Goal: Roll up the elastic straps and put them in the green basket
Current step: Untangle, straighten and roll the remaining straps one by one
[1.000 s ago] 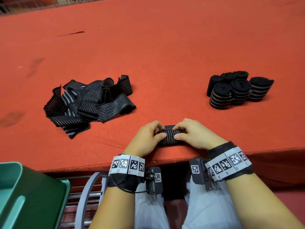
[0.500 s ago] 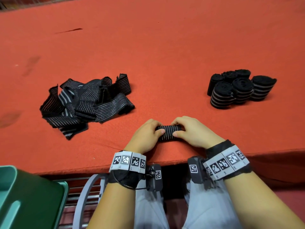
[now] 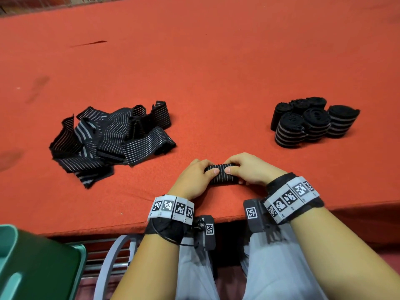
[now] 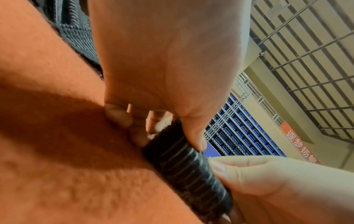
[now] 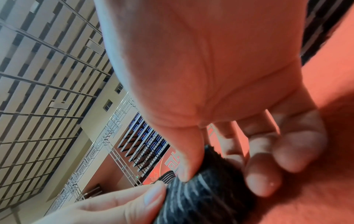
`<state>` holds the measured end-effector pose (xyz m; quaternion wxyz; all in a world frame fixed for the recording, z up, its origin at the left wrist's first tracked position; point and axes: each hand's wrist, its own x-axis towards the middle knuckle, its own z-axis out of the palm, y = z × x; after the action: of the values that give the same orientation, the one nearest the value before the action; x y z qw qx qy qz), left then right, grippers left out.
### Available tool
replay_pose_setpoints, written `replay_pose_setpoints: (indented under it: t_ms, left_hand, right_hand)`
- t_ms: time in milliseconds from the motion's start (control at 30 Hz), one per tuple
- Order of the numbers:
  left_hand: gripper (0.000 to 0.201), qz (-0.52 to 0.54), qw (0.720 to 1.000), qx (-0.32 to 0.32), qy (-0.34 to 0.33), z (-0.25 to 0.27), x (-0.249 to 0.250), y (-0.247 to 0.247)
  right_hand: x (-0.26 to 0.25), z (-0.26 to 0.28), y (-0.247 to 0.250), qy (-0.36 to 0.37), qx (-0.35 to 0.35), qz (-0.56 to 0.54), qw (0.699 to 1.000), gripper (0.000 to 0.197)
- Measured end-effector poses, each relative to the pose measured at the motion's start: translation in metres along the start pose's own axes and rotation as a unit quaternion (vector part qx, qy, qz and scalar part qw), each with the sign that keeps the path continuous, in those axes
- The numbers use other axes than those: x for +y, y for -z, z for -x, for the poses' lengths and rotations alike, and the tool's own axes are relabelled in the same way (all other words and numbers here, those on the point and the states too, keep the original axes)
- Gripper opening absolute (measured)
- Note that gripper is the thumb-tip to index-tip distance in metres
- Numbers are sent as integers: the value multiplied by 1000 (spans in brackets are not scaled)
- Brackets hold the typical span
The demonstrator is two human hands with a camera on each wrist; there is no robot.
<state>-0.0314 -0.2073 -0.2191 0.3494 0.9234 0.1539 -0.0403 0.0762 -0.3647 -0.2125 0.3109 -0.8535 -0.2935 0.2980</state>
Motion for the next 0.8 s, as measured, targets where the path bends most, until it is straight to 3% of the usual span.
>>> replay_pose_setpoints:
  t_ms: [367, 567, 800]
  left_hand:
    - [26, 16, 999, -31, 25, -6, 6, 6]
    - [25, -36, 999, -24, 14, 9, 13, 8]
    - [31, -33, 999, -15, 16, 15, 30, 12]
  right_hand:
    - [-6, -4, 1, -39, -25, -20, 999, 14]
    - [-3, 9, 2, 30, -23, 37, 999, 13]
    - [-11, 23, 20, 97, -4, 135, 986, 30]
